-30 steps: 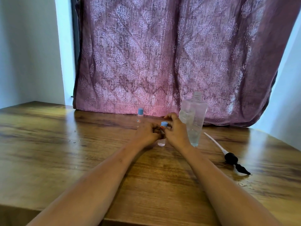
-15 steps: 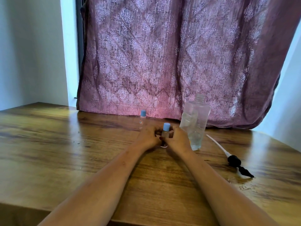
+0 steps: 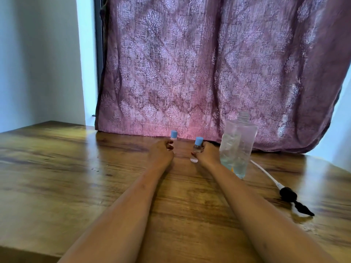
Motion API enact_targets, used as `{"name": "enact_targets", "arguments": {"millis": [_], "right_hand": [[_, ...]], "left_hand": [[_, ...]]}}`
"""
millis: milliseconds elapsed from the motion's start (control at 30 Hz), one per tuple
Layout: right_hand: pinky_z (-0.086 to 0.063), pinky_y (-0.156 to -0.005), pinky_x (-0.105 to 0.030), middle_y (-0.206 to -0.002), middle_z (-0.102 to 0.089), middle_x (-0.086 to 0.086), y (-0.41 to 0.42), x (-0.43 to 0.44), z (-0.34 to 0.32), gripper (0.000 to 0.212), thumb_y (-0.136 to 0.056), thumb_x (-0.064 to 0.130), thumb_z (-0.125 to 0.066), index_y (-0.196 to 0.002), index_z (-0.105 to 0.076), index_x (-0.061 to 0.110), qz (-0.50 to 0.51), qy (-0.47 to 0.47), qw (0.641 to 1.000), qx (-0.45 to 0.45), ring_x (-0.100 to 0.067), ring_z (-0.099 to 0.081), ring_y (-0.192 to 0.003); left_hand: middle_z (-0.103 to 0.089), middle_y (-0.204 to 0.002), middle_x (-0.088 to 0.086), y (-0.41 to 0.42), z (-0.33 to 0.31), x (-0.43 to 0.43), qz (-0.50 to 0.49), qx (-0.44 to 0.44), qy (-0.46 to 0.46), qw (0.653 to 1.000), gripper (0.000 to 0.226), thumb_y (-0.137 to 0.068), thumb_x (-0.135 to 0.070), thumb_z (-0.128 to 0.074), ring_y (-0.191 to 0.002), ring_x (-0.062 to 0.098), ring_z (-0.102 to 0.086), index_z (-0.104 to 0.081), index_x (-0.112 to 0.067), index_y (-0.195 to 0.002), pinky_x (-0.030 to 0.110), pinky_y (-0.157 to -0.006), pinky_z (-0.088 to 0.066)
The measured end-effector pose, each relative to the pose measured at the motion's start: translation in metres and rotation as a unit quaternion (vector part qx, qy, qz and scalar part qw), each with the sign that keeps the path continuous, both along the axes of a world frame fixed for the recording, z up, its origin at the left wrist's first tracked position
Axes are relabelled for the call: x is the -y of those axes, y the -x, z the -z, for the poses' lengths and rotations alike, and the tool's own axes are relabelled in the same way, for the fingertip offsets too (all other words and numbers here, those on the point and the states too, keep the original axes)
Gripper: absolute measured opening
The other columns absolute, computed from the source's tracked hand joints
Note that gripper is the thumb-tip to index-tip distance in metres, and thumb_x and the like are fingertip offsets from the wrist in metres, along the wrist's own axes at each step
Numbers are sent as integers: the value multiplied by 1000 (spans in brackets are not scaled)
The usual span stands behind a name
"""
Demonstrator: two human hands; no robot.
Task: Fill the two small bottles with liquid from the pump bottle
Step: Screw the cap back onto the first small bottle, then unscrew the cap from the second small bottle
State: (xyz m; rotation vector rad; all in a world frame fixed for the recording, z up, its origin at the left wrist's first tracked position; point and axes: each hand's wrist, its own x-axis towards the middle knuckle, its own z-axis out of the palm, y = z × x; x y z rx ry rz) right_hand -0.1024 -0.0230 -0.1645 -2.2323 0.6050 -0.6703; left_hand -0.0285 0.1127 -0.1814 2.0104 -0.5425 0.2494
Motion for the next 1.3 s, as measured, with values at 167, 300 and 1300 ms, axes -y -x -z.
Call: {"name": "enact_targets", "arguments": {"millis": [167, 300, 1300], "right_hand": [[-45, -82, -28, -122, -62, -15, -33, 15, -8, 48, -77, 17, -74, -120, -58, 6, 31, 45, 997, -63, -30, -59, -109], [-44, -83, -29, -124, -61, -16, -46, 26, -5, 44, -81, 15, -70, -121, -56, 3, 30, 21, 997, -68, -31, -58, -111], [-39, -79, -31, -114, -51, -17, -74, -27, -16, 31, -87, -4, -51, -114, -57, 7, -107, 306, 946, 15, -31, -54, -102]], "left_hand": [[-69, -107, 1, -4, 3, 3, -11, 9, 16, 1000, 39, -81, -2, -53, -89, 10, -57, -61, -17, -117, 19, -76, -39], [-69, -108, 1, -10, 7, 6, -14, -6, 17, 1000, 40, -82, 0, -52, -90, 9, -57, -61, -16, -117, 19, -78, -40], [-56, -129, 8, -11, 9, 10, -28, -48, 42, 998, 48, -82, -7, -57, -117, 25, -53, -49, -14, -129, 27, -90, -39]]}}
